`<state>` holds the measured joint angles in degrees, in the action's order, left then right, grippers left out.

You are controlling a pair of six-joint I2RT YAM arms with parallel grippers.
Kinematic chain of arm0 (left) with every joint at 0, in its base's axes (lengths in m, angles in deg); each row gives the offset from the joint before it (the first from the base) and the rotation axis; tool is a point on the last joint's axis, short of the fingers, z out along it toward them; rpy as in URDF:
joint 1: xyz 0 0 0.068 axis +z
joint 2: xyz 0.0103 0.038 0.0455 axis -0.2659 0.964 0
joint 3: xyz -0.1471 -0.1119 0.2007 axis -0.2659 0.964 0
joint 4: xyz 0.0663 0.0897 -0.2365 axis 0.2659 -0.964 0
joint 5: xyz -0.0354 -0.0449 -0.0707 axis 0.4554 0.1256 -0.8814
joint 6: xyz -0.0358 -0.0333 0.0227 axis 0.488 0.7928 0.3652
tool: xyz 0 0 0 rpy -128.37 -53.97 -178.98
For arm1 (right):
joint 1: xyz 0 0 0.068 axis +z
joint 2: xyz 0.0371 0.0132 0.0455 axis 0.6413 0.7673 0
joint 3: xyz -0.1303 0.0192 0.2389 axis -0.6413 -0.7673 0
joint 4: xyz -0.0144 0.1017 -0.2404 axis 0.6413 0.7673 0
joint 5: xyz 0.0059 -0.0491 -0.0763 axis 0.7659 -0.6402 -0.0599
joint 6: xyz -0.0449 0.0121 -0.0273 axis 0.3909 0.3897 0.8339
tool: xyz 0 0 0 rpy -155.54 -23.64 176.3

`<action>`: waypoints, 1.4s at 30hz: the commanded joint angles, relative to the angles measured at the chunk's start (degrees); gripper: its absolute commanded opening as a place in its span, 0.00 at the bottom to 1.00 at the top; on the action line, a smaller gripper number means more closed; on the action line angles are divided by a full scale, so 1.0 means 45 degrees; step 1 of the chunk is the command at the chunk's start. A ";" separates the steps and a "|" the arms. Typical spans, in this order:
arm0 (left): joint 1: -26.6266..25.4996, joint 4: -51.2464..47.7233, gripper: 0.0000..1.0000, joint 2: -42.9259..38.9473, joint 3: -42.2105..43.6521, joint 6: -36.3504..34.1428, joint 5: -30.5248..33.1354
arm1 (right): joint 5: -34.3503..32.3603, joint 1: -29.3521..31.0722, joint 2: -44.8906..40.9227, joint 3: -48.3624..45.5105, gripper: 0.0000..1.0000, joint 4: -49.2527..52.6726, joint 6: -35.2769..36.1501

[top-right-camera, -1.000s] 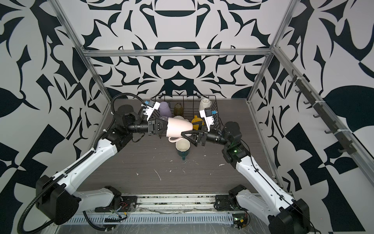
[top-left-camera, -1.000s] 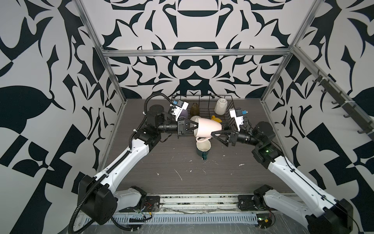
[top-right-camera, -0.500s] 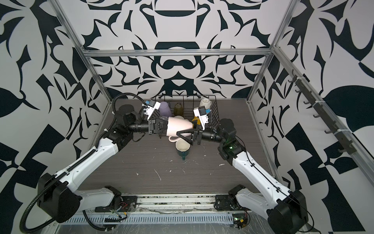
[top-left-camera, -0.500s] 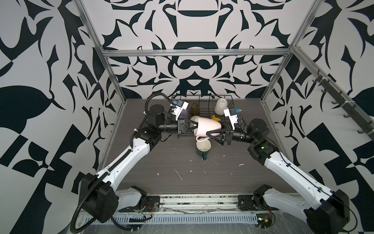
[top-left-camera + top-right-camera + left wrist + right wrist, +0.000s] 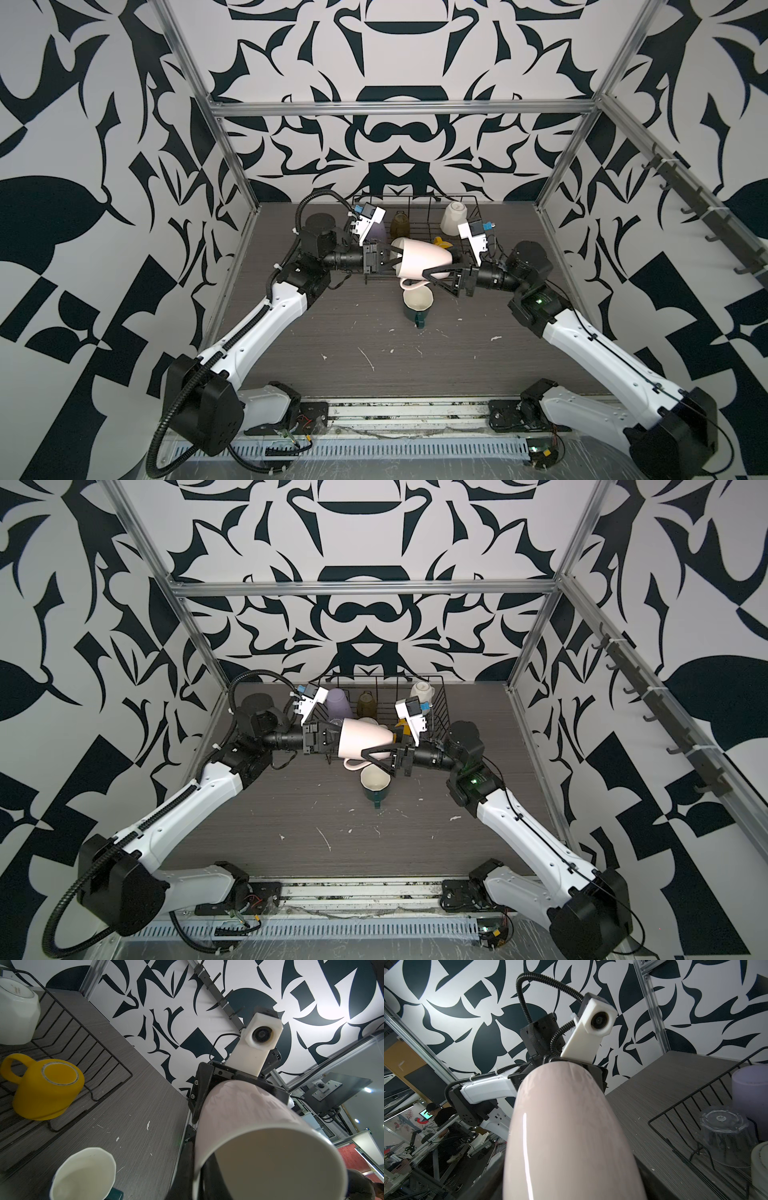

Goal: Load the cups into the dish rack
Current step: 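Close the right gripper on the pink-white mug's base while the left holds it, then open the left gripper and release the pink-white mug to the right gripper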

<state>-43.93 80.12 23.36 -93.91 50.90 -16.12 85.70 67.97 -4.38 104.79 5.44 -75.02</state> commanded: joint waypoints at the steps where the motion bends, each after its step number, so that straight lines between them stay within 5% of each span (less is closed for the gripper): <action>1: -0.0188 0.0783 0.00 -0.0056 -0.0218 0.0193 -0.0613 | -0.0927 0.0087 0.0132 0.0554 0.49 0.0139 0.0352; 4: -0.0202 0.0791 0.00 -0.0056 -0.0205 0.0215 -0.0688 | -0.1181 0.0084 0.0122 0.0528 0.72 0.0252 0.0382; 6: -0.0189 0.0778 0.00 -0.0054 -0.0192 0.0255 -0.0770 | -0.1170 0.0089 0.0142 0.0571 0.78 0.0254 0.0386; 20: -0.0217 0.1254 0.00 0.0522 -0.0222 0.0761 -0.1141 | -0.1285 0.0167 0.0337 0.0813 0.87 0.0162 0.0338; 25: -0.0207 0.1376 0.00 0.0513 -0.0200 0.0860 -0.1221 | -0.1231 0.0196 0.0434 0.0863 0.75 0.0149 0.0318; 34: -0.0207 0.1303 0.00 0.0495 -0.0208 0.0822 -0.1103 | -0.1245 0.0260 0.0532 0.0998 0.29 0.0411 0.0403; 37: -0.0207 0.1432 0.00 0.0471 -0.0171 0.0819 -0.1088 | -0.1281 0.0254 0.0513 0.1227 0.00 0.0805 0.0550; 42: -0.0209 0.1315 0.00 0.0493 -0.0214 0.0811 -0.1081 | -0.1658 0.0262 0.0360 0.1158 0.00 0.0909 0.0591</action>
<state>-43.65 83.59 26.66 -93.91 54.61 -18.57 84.08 68.67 -2.90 107.39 10.38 -73.38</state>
